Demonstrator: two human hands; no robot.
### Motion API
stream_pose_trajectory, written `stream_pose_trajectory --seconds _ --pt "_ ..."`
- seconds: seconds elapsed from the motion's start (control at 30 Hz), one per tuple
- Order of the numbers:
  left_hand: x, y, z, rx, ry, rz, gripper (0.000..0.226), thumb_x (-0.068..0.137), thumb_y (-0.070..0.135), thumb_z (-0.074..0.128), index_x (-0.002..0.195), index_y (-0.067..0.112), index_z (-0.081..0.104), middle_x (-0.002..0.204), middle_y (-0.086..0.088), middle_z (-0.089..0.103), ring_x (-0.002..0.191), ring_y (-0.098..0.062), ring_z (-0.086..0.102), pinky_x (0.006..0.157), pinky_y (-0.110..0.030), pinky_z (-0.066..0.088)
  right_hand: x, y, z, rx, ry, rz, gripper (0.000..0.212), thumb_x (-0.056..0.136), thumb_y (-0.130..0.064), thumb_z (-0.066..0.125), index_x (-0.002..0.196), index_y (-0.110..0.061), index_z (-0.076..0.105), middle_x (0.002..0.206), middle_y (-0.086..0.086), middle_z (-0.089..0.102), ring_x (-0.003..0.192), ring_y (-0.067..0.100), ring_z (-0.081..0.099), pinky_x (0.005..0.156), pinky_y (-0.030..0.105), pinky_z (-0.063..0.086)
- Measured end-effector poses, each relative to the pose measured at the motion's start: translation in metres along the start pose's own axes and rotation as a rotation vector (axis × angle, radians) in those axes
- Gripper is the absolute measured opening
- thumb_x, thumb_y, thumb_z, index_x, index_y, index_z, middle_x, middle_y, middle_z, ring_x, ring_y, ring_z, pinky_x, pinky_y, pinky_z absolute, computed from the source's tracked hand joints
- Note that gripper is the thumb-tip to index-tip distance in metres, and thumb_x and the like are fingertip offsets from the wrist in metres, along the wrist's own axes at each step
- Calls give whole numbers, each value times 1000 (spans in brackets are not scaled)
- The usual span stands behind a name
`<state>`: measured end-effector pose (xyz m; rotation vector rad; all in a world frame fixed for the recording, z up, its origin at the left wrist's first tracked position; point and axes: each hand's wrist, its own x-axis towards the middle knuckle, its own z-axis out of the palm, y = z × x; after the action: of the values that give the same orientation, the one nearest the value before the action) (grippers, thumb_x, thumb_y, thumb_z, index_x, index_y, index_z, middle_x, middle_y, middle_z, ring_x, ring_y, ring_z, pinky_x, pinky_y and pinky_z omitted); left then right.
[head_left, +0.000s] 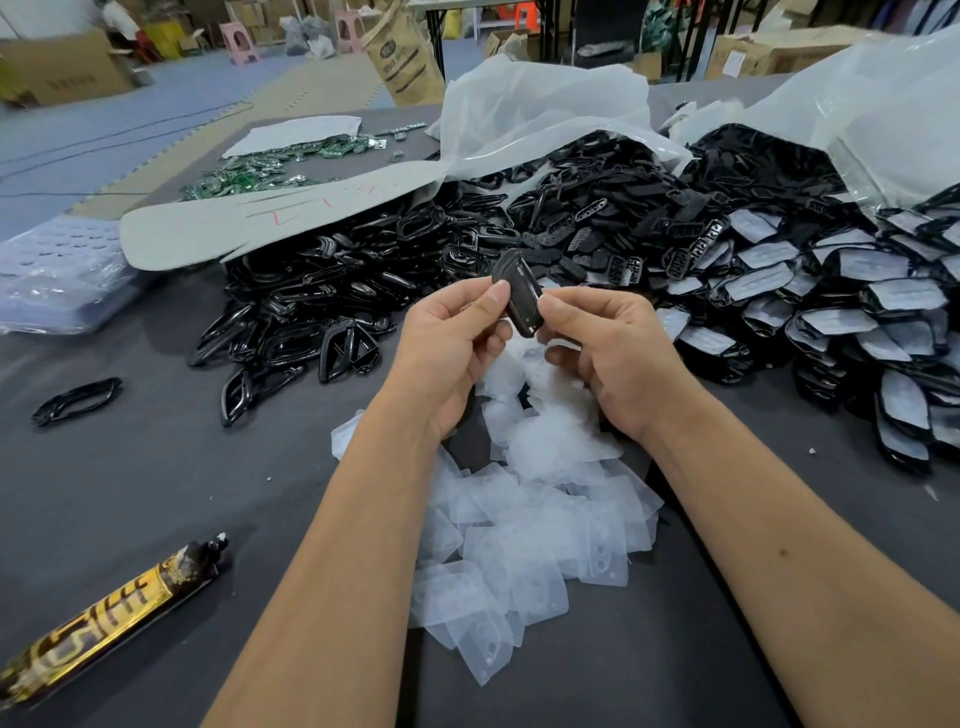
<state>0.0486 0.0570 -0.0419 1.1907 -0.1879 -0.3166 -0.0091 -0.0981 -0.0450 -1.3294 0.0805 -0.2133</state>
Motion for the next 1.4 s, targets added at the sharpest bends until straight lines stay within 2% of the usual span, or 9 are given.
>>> stream_pose_trajectory --seconds 0.1,0.27,0.43,0.6,0.73,0.87,1.0,1.2,1.4 --pt "0 -2 4 26 13 15 11 100 10 65 100 2 74 87 -13 63 63 -10 51 56 -16 46 0 0 -1 77 -43 -4 17 97 -5 66 95 -12 81 85 5 76 74 11 67 71 24 56" --pt "-1 -4 8 56 39 40 16 102 12 62 96 2 73 88 -17 61 67 -14 55 62 -21 51 0 2 -2 120 -13 -11 28 91 3 71 118 -1 73 97 14 76 82 16 73 76 24 61" --pt "-1 -4 8 112 55 31 16 104 14 61 101 4 72 88 -17 62 71 -19 54 58 -22 49 -1 4 -1 73 10 -51 30 84 4 77 111 -7 74 78 5 74 73 16 73 73 25 60" --pt "-1 -5 9 109 63 46 14 103 13 62 97 5 72 77 -7 65 64 -14 53 56 -20 52 1 5 0 68 4 -48 28 84 4 76 110 -8 74 77 6 76 70 17 73 72 23 59" --pt "-1 -8 9 138 112 70 9 99 17 70 96 9 74 73 -8 61 59 -11 59 63 -25 55 2 8 0 49 72 -89 26 85 6 77 107 -8 75 76 5 76 71 18 73 75 27 60" --pt "-2 -6 7 96 45 51 10 95 6 72 88 12 76 66 -2 63 73 -15 71 72 -25 60 2 10 0 47 132 -124 26 85 7 78 104 -10 74 77 4 76 72 17 74 74 26 60" --pt "-4 -4 8 98 31 66 10 96 1 69 88 6 72 75 -13 61 83 -24 71 71 -24 60 3 12 0 8 120 -125 22 88 6 75 106 -8 74 79 1 75 78 16 72 78 28 59" --pt "-4 -3 7 154 21 90 9 99 1 65 90 5 66 67 0 68 77 -19 68 75 -28 62 2 8 1 21 53 -84 19 92 5 70 99 -12 75 85 5 73 81 16 67 78 27 57" --pt "-7 -4 9 231 -13 121 7 101 8 64 94 8 65 90 -18 70 85 -23 66 77 -28 61 4 5 -5 120 5 -5 26 91 6 68 117 5 68 98 13 73 78 13 66 73 22 54"
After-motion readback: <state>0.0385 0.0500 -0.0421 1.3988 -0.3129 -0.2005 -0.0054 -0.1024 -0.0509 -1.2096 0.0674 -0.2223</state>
